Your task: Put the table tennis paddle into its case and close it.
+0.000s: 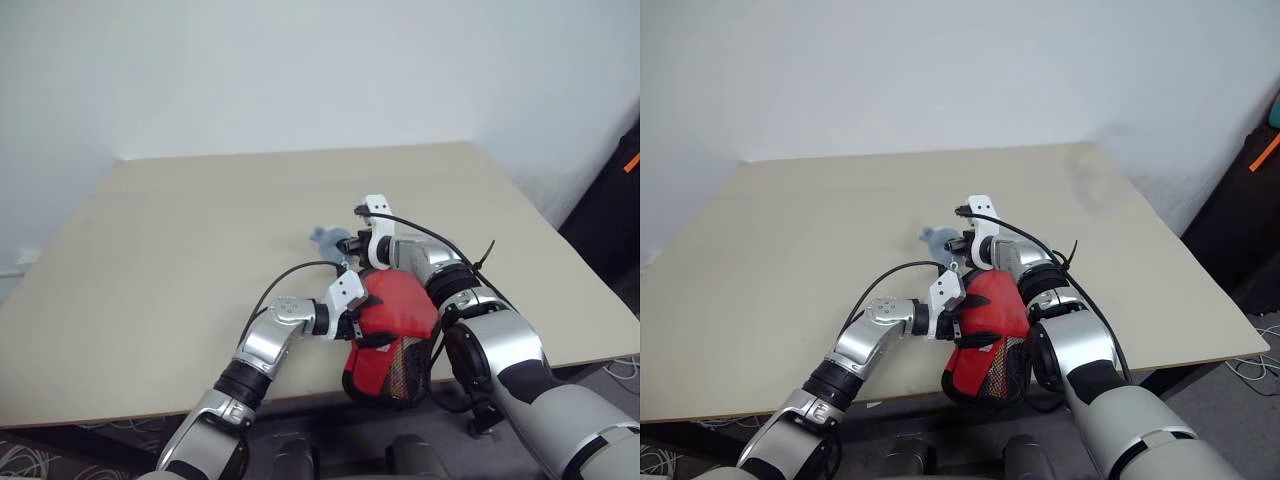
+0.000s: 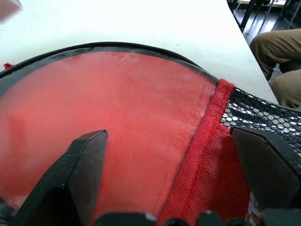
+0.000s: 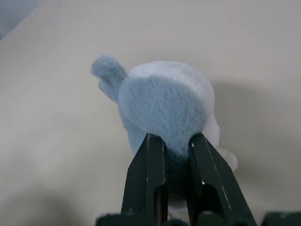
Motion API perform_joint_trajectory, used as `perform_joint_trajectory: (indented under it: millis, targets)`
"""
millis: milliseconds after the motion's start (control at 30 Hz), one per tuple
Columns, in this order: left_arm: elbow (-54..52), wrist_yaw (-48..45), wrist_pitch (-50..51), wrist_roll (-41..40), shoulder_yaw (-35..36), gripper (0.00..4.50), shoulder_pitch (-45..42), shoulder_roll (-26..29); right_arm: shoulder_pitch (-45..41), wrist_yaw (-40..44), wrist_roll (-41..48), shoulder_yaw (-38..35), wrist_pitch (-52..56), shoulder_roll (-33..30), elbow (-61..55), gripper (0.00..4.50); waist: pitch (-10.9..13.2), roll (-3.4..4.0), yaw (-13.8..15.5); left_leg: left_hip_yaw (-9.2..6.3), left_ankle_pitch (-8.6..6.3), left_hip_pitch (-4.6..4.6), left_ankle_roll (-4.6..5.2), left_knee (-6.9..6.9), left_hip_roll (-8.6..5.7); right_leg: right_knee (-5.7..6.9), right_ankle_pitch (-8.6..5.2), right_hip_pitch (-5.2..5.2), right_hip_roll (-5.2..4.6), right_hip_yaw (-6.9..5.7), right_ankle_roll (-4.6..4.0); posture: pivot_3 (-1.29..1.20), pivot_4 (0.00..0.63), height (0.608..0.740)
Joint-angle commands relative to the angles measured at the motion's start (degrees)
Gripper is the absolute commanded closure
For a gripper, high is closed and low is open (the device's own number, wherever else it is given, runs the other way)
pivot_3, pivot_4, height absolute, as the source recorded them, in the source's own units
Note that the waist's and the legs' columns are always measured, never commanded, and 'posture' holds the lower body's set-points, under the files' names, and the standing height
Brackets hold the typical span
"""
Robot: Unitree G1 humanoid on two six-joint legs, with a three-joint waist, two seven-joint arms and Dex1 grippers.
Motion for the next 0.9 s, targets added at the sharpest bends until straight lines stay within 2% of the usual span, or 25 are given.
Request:
perform_joint_trajectory:
  millis: [33,300,467,633,900]
  targets:
    - [5.1,0.9,4.1,2.2,-1.2,0.0,0.9,0.6,-1.5,-7.0,1.0,-4.1,-6.3,-1.4,-0.8,4.42,0.0,0.0,0.0,0.0,0.0,0.0,0.0,-0.01,0.0,0.0,0.0,0.0,0.0,0.0,0.0,0.0,0.0,0.74]
    - [6.3,1.4,4.6,2.3,-1.0,0.0,-0.1,0.2,1.4,-16.8,0.8,-8.3,-12.6,-5.7,1.0,4.42,0.0,0.0,0.1,-0.03,0.0,-0.01,0.0,-0.01,-0.01,-0.03,0.0,0.02,0.0,-0.01,-0.01,0.0,0.0,0.74]
    - [6.2,1.2,4.9,2.6,-1.3,0.0,0.0,0.2,5.1,-20.0,1.6,-11.2,-14.2,-9.1,-2.4,4.43,0.0,0.02,0.0,-0.04,0.0,-0.01,0.01,0.0,-0.03,-0.07,0.0,0.05,-0.01,0.0,-0.01,0.0,0.0,0.74]
    - [6.0,0.5,4.9,3.0,-2.0,0.0,0.0,0.4,11.4,-22.1,3.0,-13.6,-11.4,-11.9,-12.4,4.43,0.0,0.03,0.2,-0.1,0.0,-0.02,0.01,0.01,-0.06,-0.09,-0.01,0.09,-0.01,-0.01,-0.02,0.0,0.0,0.74]
    - [6.9,-0.4,4.9,3.1,-3.1,0.0,-0.7,0.1,27.1,-27.9,8.8,-20.0,-0.4,-14.0,-37.1,4.43,0.0,0.08,1.3,-0.35,0.0,-0.17,0.01,0.0,-0.46,-0.24,-0.02,0.16,-0.2,0.01,-0.02,0.0,0.0,0.74]
